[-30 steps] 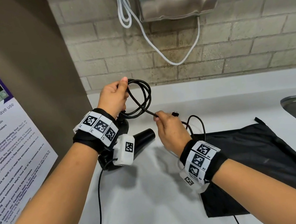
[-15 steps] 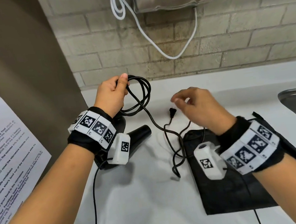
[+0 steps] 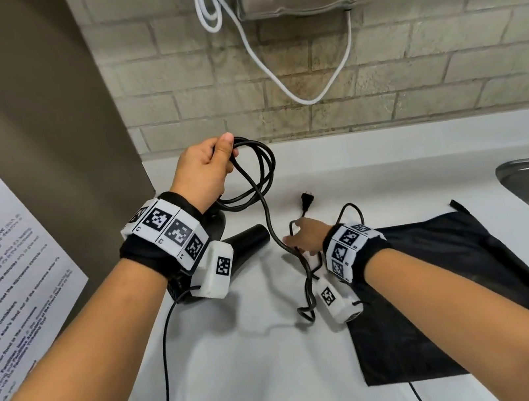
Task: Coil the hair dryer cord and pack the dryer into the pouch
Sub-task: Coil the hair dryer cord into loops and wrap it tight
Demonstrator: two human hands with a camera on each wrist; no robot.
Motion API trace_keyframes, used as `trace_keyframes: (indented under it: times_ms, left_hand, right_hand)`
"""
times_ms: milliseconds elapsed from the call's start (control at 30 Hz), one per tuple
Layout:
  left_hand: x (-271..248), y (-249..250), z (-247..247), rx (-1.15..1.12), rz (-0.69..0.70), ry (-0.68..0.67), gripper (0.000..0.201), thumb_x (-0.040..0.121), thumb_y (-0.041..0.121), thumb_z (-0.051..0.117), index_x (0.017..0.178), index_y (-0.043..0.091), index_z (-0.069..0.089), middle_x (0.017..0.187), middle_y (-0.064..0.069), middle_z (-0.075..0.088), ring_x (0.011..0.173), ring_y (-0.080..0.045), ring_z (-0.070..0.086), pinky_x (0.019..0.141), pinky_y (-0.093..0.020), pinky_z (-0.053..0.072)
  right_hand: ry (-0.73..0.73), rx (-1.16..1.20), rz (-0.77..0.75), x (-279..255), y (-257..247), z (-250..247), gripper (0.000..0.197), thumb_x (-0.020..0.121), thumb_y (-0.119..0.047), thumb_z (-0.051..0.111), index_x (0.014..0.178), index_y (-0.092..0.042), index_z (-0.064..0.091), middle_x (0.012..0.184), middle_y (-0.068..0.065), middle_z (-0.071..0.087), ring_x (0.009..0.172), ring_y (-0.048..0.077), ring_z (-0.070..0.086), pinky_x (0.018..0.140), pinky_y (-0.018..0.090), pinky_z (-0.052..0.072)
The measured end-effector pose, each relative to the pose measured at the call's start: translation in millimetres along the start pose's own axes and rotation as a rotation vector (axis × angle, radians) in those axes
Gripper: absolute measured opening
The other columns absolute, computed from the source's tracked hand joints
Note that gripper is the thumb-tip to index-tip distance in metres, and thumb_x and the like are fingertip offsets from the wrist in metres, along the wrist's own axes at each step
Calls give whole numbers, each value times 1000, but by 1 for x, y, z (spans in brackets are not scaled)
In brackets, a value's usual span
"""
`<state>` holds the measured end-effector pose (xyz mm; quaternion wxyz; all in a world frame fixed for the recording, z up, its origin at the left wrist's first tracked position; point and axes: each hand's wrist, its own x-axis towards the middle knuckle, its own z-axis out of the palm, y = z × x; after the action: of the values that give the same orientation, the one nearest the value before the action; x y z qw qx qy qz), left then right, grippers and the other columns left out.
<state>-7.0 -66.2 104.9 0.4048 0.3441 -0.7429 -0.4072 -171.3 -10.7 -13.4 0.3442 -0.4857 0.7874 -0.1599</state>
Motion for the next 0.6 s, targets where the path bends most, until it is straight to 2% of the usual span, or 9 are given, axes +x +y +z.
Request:
trace_keyframes:
  times_ms: [67, 100, 167, 267, 333, 400, 467, 533, 600]
  left_hand:
    - [-1, 0, 0, -2, -7, 5, 34, 99, 34, 37, 70, 22, 52, 36, 15, 41, 32, -2, 32, 36, -12, 26]
    - [-1, 0, -1, -11, -10, 8, 35, 99, 34, 37, 70, 22, 53, 38, 14, 41, 32, -2, 32, 36, -12, 26]
    - [0, 1, -2, -29, -18, 18, 35, 99, 34, 37, 70, 21, 53, 49, 10, 40, 32, -2, 30, 36, -13, 26]
    - [1, 2, -3, -54, -34, 24, 36, 99, 33, 35, 71, 20, 53, 56, 4, 37, 32, -1, 29, 36, -13, 26]
    - [2, 1, -3, -54, -39, 23, 36, 99, 34, 35, 71, 21, 53, 53, 6, 39, 32, -1, 30, 36, -13, 25]
    - [2, 1, -3, -41, -32, 25, 36, 99, 33, 36, 71, 21, 54, 42, 11, 43, 31, -1, 33, 36, -12, 26]
    - [1, 2, -2, -26, -12, 20, 35, 99, 31, 36, 71, 21, 54, 36, 14, 44, 31, 1, 39, 36, -10, 26]
    - [0, 4, 0, -18, 4, 20, 35, 99, 29, 36, 71, 20, 54, 42, 11, 44, 32, 3, 40, 36, -7, 26]
    - [0, 4, 1, -19, 11, 26, 35, 99, 27, 37, 71, 19, 54, 50, 5, 42, 31, 2, 40, 37, -6, 26]
  right_hand:
    - [94, 146, -7, 0, -7, -4, 37, 95, -34, 44, 108, 0, 53, 87, 14, 64, 78, 27, 62, 76, 36, 52]
    - [166, 212, -13, -1, -9, -9, 39, 96, -36, 42, 100, 1, 54, 73, 10, 59, 64, 23, 57, 67, 35, 51]
    - [303, 296, -49, -6, -14, -24, 39, 97, -32, 39, 91, 1, 58, 59, 6, 50, 51, 19, 49, 52, 29, 44]
    - [322, 466, -121, -23, -21, -49, 18, 94, -10, 42, 87, -3, 57, 62, 4, 49, 46, 17, 48, 40, 24, 43]
    - [285, 565, -174, -34, -26, -61, 19, 91, 4, 36, 91, -5, 53, 67, 1, 48, 45, 12, 49, 34, 18, 40]
    - [317, 576, -214, -43, -30, -69, 32, 87, 10, 30, 86, -10, 55, 66, 0, 46, 49, 13, 42, 35, 16, 34]
    - [371, 570, -240, -52, -33, -75, 36, 86, 10, 31, 81, -14, 58, 61, -1, 41, 50, 12, 33, 41, 18, 28]
    - [388, 579, -242, -59, -36, -81, 36, 87, 9, 33, 92, -12, 62, 59, 0, 38, 51, 12, 30, 48, 22, 25]
    - [383, 562, -246, -63, -38, -83, 30, 90, 0, 38, 100, -9, 65, 64, -2, 41, 57, 12, 35, 56, 24, 30]
